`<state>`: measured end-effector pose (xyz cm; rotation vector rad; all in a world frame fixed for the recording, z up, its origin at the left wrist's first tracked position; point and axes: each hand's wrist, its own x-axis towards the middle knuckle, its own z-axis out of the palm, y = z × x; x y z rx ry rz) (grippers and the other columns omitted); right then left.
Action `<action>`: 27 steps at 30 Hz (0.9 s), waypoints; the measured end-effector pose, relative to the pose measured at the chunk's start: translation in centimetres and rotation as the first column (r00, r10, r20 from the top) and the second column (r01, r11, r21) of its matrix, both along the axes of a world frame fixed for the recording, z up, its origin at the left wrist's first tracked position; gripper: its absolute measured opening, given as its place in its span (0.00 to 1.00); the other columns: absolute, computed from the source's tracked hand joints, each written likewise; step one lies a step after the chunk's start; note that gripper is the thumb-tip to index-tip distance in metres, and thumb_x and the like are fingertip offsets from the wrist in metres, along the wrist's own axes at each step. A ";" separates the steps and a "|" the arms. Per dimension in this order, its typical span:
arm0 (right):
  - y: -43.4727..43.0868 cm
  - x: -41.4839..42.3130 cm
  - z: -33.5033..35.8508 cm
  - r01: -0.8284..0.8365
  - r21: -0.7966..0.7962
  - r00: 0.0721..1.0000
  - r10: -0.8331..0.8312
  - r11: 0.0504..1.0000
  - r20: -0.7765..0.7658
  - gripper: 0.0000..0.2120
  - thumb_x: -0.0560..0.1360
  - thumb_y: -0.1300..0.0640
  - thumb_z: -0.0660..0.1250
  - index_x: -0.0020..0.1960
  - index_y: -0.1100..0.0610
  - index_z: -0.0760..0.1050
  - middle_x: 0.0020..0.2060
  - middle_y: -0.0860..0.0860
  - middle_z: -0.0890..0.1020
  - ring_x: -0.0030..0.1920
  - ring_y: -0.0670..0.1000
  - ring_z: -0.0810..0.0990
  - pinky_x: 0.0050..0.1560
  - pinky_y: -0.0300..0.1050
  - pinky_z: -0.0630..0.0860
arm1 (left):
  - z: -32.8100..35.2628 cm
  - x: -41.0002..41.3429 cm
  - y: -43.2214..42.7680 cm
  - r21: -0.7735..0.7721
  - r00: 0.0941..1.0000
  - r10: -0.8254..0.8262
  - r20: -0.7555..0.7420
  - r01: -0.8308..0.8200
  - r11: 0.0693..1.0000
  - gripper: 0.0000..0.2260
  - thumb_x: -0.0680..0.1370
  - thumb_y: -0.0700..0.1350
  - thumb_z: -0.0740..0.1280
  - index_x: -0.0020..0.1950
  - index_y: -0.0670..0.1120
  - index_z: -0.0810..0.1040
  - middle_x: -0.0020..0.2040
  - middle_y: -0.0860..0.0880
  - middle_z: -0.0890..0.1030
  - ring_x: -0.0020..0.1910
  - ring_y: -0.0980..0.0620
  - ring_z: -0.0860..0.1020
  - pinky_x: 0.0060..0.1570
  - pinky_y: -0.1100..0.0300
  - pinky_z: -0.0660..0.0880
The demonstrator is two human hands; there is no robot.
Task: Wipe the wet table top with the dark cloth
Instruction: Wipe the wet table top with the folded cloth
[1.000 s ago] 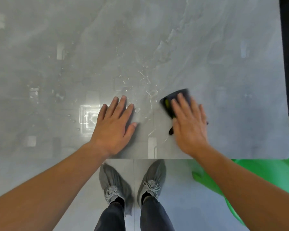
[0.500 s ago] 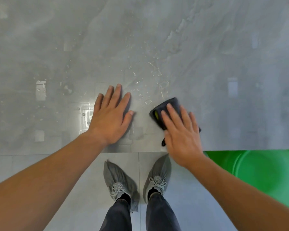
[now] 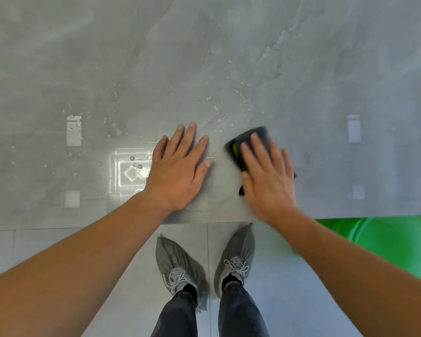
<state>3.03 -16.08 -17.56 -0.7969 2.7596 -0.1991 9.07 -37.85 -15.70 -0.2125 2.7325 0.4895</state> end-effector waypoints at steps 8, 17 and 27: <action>-2.7 -0.1 0.4 0.087 0.007 0.996 -0.087 0.996 0.006 0.28 0.83 0.47 0.50 0.82 0.48 0.49 0.82 0.47 0.48 0.80 0.57 0.44 0.79 0.57 0.41 | -0.7 0.5 -0.3 0.013 1.000 -0.004 -0.026 0.004 1.000 0.29 0.82 0.61 0.40 0.82 0.54 0.48 0.83 0.50 0.40 0.80 0.50 0.36 0.77 0.48 0.36; -5.0 -7.7 0.3 0.283 -0.004 0.958 -0.283 0.959 0.042 0.28 0.83 0.48 0.49 0.82 0.46 0.46 0.81 0.45 0.46 0.80 0.56 0.42 0.79 0.58 0.41 | -0.2 -0.1 -0.8 0.036 0.998 -0.012 -0.056 0.014 0.999 0.29 0.81 0.61 0.43 0.80 0.52 0.57 0.83 0.47 0.49 0.81 0.47 0.46 0.74 0.49 0.43; -4.2 -2.5 0.3 -0.161 0.026 0.986 0.160 0.987 0.035 0.28 0.82 0.46 0.51 0.81 0.47 0.53 0.81 0.47 0.52 0.80 0.58 0.48 0.79 0.60 0.47 | 0.1 -4.0 -4.7 -0.003 0.999 0.024 -0.034 -0.025 1.000 0.30 0.83 0.60 0.47 0.82 0.48 0.46 0.83 0.45 0.40 0.81 0.48 0.39 0.77 0.49 0.39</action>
